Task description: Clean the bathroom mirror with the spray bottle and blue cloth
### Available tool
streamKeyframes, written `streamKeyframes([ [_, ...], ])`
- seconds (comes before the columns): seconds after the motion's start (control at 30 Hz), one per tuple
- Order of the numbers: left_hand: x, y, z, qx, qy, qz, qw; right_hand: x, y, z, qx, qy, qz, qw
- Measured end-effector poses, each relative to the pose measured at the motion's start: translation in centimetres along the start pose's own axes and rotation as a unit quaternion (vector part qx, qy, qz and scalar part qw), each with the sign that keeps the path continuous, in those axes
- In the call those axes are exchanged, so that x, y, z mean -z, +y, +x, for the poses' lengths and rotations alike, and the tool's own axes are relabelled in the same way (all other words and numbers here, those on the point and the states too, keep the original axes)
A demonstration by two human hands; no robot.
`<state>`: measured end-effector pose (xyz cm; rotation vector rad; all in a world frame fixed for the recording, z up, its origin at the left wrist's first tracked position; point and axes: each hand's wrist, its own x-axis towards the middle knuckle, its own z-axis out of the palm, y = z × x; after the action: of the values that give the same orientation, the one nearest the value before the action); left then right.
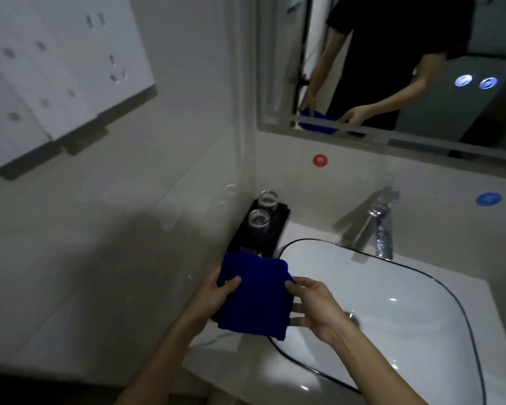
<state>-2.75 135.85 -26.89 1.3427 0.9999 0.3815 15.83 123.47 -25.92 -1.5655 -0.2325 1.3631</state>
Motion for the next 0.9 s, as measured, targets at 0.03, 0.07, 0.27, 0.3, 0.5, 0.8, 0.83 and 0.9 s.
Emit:
streamKeyframes([
  [0.03, 1.0, -1.1, -0.2, 0.02, 0.005, 0.011, 1.0, -1.1, 0.8, 0.3, -0.019, -0.003, -0.005, 1.0],
  [0.07, 1.7, -2.1, -0.3, 0.036, 0.01, 0.027, 0.999, -2.2, 1.6, 0.6, -0.031, -0.005, -0.014, 0.999],
  [0.27, 4.7, -7.4, 0.2, 0.084, 0.0, 0.154, 0.985, -7.2, 6.9, 2.3, -0.057, -0.041, -0.049, 0.996],
  [0.3, 5.0, -8.2, 0.4, 0.091, -0.003, 0.165, 0.982, -7.7, 7.8, 2.8, -0.063, -0.041, -0.044, 0.996],
  [0.5, 4.9, -11.4, 1.7, 0.116, -0.027, 0.206, 0.971, -9.1, 12.7, 5.4, -0.074, -0.007, -0.031, 0.997],
  [0.8, 4.7, -13.5, 3.4, 0.165, -0.054, 0.165, 0.971, -9.3, 16.1, 8.1, -0.1, 0.013, -0.011, 0.995],
  [0.83, 4.7, -13.5, 3.4, 0.168, -0.052, 0.164, 0.971, -9.3, 16.0, 8.2, -0.101, 0.012, -0.044, 0.994],
  [0.9, 4.8, -13.5, 3.5, 0.176, -0.057, 0.161, 0.969, -9.5, 15.6, 8.1, -0.084, -0.001, -0.136, 0.987],
])
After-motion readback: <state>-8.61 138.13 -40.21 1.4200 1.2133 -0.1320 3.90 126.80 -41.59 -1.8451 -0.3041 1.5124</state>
